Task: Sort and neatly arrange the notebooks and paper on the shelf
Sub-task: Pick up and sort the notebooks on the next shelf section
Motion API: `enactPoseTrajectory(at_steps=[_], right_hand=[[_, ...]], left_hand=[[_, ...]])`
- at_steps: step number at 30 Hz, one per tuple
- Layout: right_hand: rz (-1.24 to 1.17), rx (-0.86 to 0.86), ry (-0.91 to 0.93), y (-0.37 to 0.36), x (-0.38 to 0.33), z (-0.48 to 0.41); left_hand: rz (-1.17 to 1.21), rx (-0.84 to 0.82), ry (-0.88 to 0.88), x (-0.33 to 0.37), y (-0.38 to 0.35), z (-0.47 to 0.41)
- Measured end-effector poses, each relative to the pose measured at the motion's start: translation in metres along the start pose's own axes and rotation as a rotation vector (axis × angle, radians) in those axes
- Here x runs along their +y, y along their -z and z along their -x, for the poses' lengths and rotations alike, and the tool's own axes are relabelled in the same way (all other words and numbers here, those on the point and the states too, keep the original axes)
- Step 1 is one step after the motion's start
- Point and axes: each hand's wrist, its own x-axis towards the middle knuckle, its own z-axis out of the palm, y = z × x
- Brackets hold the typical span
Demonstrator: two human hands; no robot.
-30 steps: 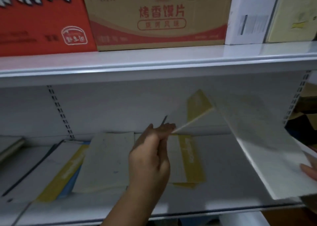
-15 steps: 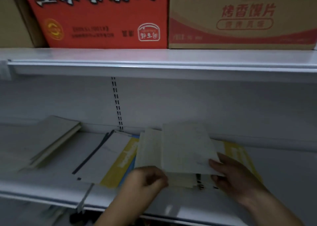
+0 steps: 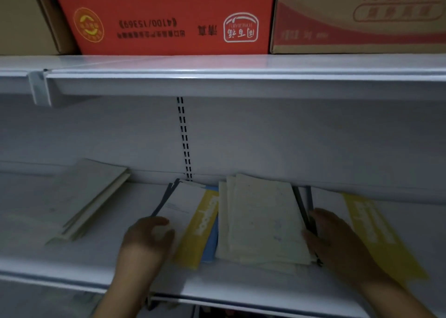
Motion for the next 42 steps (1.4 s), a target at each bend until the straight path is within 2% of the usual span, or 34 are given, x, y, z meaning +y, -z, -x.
enactPoseTrajectory(at_steps=[2, 4, 8, 12, 15, 18, 22, 24, 27, 33, 35, 37, 38, 41, 42], right_hand=[[0.056, 0.011, 0.013, -0.009, 0.007, 0.002], [0.108, 0.056, 0.032, -0.016, 0.014, 0.002], [0.132, 0.079, 0.041, -0.022, 0.019, -0.001], [0.092, 0.054, 0.047, -0.018, 0.022, -0.003], [0.068, 0.038, 0.059, -0.012, 0.016, -0.001], [0.057, 0.022, 0.046, -0.013, 0.017, -0.002], [0.09, 0.015, 0.05, -0.016, 0.017, -0.002], [0.09, -0.013, 0.043, -0.014, 0.016, -0.002], [0.031, -0.072, 0.03, -0.007, 0.012, -0.001], [-0.014, -0.284, -0.031, 0.015, 0.002, -0.005], [-0.107, -0.251, -0.064, 0.021, -0.005, -0.005], [-0.315, -0.176, -0.075, 0.03, -0.02, -0.001], [-0.493, -0.192, -0.081, 0.036, -0.031, 0.002], [-1.208, -0.389, -0.18, 0.055, -0.058, 0.01], [-1.332, -0.4, -0.204, 0.061, -0.06, 0.012]], left_hand=[[-0.134, -0.096, 0.149, -0.008, 0.007, -0.021], [-0.159, -0.207, 0.245, -0.007, 0.006, -0.031], [-0.04, -0.294, 0.317, 0.001, 0.005, -0.046], [0.08, -0.352, 0.463, 0.008, 0.009, -0.059], [0.068, -0.435, 0.473, 0.013, 0.004, -0.063], [0.075, -0.452, 0.442, 0.013, 0.003, -0.064], [0.294, -0.472, 0.509, 0.008, 0.009, -0.058], [0.328, -0.49, 0.521, 0.003, 0.009, -0.052], [0.424, -0.421, 0.48, -0.006, 0.006, -0.044], [0.798, -0.085, 0.31, -0.005, 0.037, -0.026], [0.931, -0.047, 0.248, 0.004, 0.058, -0.024], [1.022, -0.1, 0.193, 0.025, 0.067, -0.017], [1.04, -0.162, 0.15, 0.039, 0.064, -0.012], [0.981, -0.349, 0.045, 0.085, 0.03, 0.006], [0.935, -0.406, 0.04, 0.099, 0.013, 0.014]])
